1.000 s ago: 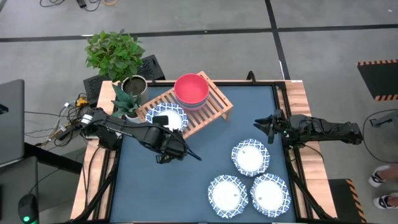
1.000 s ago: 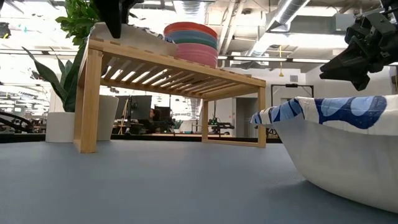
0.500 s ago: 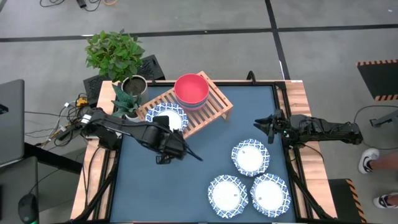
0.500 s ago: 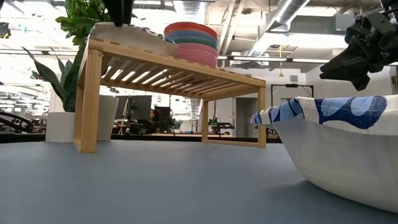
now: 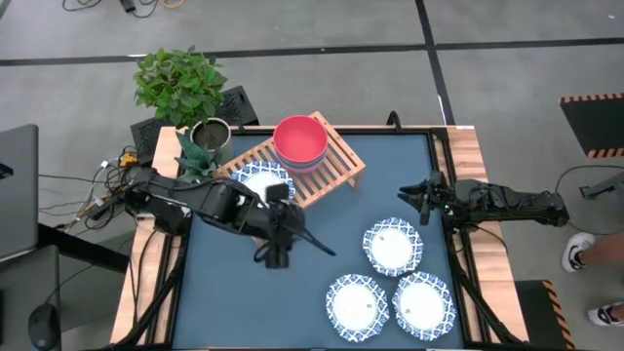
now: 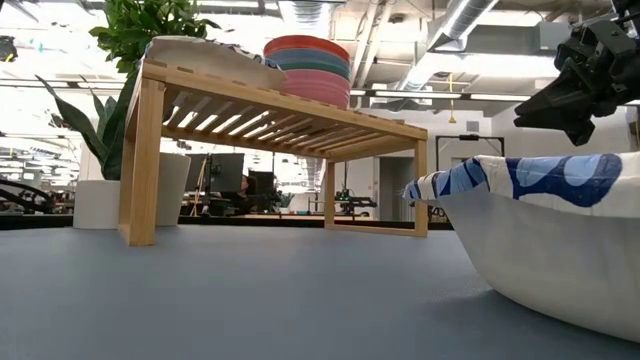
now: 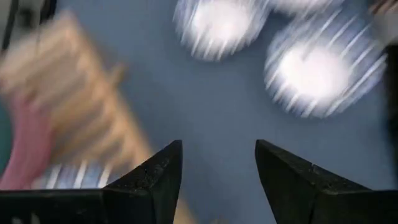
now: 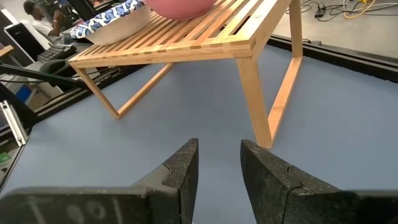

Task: Place and stack bowls onto a shelf
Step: Adjust the white patterned bowls

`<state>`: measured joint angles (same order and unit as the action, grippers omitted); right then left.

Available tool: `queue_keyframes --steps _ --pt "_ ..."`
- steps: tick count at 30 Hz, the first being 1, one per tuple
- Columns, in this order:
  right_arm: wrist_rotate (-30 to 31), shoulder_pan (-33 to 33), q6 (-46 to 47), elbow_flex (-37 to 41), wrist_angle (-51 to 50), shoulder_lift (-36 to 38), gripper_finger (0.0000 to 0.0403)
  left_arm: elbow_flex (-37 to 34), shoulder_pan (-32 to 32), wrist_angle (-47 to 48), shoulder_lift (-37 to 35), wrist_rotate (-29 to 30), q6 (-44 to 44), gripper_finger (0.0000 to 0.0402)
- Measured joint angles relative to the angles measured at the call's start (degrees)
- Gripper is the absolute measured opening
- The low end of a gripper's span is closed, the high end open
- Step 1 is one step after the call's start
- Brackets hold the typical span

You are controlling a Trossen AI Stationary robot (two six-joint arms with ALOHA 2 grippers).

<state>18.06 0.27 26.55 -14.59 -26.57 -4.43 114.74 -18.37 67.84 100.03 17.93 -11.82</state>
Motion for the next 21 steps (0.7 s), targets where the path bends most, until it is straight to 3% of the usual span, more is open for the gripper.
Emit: queue_keyframes --steps 6,14,21 --pt "0.0 0.0 0.0 0.0 0.0 0.0 0.0144 -0.8 -2.7 -22.4 0.4 0.1 1.9 0.0187" --pt "0.0 0.0 0.0 0.0 0.0 0.0 0.0144 -8.9 -3.1 -44.4 1.3 1.3 5.7 0.0187" --pt "-0.1 0.1 0.3 0.0 -0.3 -0.1 0.0144 -12.7 -3.8 -48.7 6.3 6.9 13.0 0.0187"
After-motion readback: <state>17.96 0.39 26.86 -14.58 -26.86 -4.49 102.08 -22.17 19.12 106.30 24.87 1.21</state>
